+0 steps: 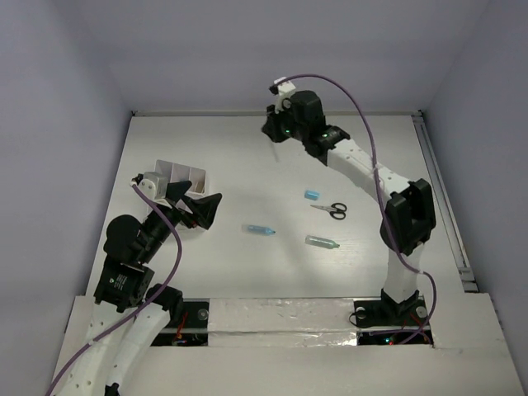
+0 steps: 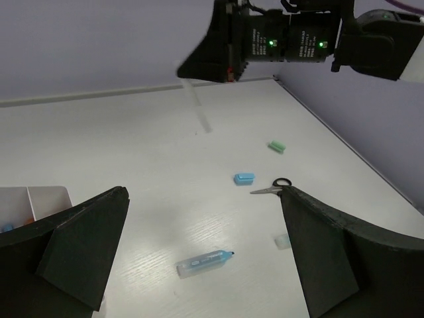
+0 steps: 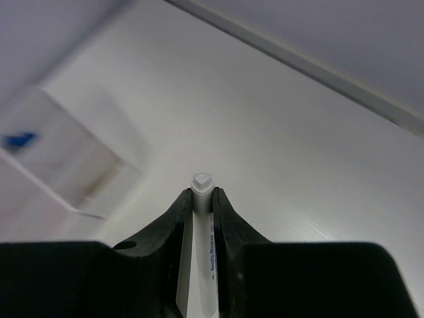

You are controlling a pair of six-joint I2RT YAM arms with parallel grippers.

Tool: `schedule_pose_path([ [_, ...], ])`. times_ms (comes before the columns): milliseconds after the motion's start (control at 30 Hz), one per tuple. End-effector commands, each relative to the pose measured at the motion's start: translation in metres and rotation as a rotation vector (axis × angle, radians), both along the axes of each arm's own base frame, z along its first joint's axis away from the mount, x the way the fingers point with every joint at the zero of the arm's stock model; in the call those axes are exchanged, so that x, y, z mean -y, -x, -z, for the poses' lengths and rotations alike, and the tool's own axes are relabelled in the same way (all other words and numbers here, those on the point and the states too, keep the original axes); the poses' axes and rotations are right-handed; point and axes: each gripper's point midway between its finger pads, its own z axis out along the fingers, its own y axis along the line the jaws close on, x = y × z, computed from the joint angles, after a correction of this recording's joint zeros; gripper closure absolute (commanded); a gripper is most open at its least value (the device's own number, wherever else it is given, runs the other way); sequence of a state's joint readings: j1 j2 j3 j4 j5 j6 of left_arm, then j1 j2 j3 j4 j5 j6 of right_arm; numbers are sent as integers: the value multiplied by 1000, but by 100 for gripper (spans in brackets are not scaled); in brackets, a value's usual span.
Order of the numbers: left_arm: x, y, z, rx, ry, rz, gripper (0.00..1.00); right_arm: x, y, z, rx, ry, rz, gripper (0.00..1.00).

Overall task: Sort the stationery into containers
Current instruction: Place the pen in the storage box.

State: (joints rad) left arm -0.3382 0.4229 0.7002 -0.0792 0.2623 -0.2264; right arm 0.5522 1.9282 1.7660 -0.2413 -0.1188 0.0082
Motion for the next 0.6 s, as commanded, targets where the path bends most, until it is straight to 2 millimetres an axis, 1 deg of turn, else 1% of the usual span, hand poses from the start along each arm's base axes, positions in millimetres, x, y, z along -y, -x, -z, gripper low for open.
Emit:
schedule_pose_path([
  [0,0,3,-16,53,18,9,1,-119,41,-46,47,-421,-246,100],
  [33,-2,2,-17,56,19,-1,1,-148,57,-71,68,-531,-307,100],
  [67,-2,2,-17,59,18,-2,1,-162,62,-74,95,-555,-339,100],
  [100,-2,3,-16,57,17,1,1,-176,71,-79,65,-633,-361,100],
  [133,-2,3,-17,60,18,-2,1,-190,76,-85,103,-706,-396,100],
  [167,-3,4,-19,65,21,-1,1,-206,90,-89,106,-750,-427,100],
  [200,-3,4,-19,65,22,-4,1,-213,96,-99,117,-801,-437,100],
  [233,-3,5,-20,68,23,-4,1,-223,99,-98,139,-834,-452,100],
  [267,-3,5,-20,68,23,-4,1,-235,108,-99,145,-850,-463,100],
  [300,-3,5,-20,69,23,-2,1,-240,111,-111,174,-876,-470,100],
  [333,-3,5,-20,71,23,-1,1,-245,114,-114,193,-897,-481,100],
  [367,-3,6,-22,75,25,1,1,-253,113,-103,181,-898,-477,100],
  [400,-3,6,-21,73,26,0,1,-259,119,-104,180,-913,-479,100],
  [433,-4,7,-21,75,25,-2,1,-260,116,-110,200,-931,-474,100],
  [467,-4,7,-21,74,25,-2,1,-270,118,-98,184,-926,-473,100],
  [500,-4,7,-21,74,26,-2,1,-276,123,-96,176,-932,-480,100],
  [533,-4,7,-21,74,25,-2,1,-279,120,-94,172,-929,-475,100],
  [567,-4,7,-21,75,25,-1,1,-283,124,-102,183,-946,-482,100],
])
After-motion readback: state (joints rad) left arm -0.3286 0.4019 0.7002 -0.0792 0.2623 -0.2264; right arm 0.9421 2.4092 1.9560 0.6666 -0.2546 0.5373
